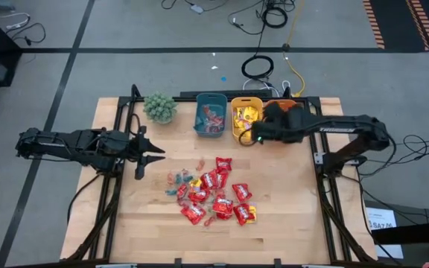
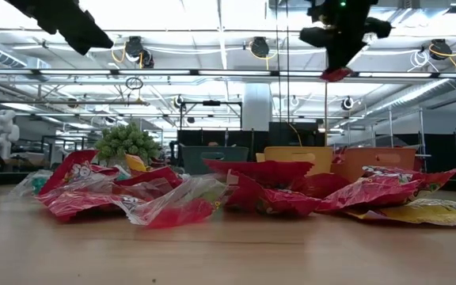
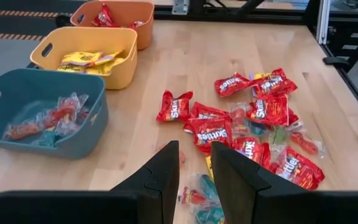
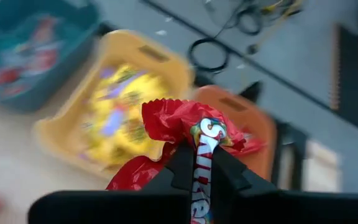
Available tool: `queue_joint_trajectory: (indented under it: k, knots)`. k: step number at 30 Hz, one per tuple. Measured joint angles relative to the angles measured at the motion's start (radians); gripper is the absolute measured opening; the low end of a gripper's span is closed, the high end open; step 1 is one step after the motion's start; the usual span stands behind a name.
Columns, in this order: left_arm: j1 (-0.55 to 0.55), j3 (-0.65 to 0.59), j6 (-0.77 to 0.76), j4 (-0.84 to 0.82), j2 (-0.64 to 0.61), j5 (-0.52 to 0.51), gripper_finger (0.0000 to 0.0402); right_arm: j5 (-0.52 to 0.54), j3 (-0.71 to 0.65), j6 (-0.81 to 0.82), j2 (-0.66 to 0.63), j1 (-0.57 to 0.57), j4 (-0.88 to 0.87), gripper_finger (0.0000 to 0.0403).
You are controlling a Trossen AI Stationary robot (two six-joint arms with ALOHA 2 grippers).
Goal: Sort candy
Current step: Put the red candy into the orange bin, then put the orange gummy into the blue bin
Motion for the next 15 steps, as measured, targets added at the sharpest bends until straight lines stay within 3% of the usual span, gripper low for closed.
queue_joint_trajectory:
  k: [4, 10, 15]
  knots:
    - [0.0, 0.0, -0.002, 0.019, 0.0, 0.002, 0.0102, 0.077, -0.032, -0.083, -0.071, -0.104, -0.013, 0.0054]
    - [0.0, 0.0, -0.002, 0.019, 0.0, 0.032, 0.0102, 0.072, -0.128, -0.176, -0.119, -0.282, 0.016, 0.0151]
    - [0.0, 0.0, -0.003, 0.019, 0.001, 0.032, 0.0102, 0.068, -0.232, -0.263, -0.139, -0.342, 0.08, 0.0216]
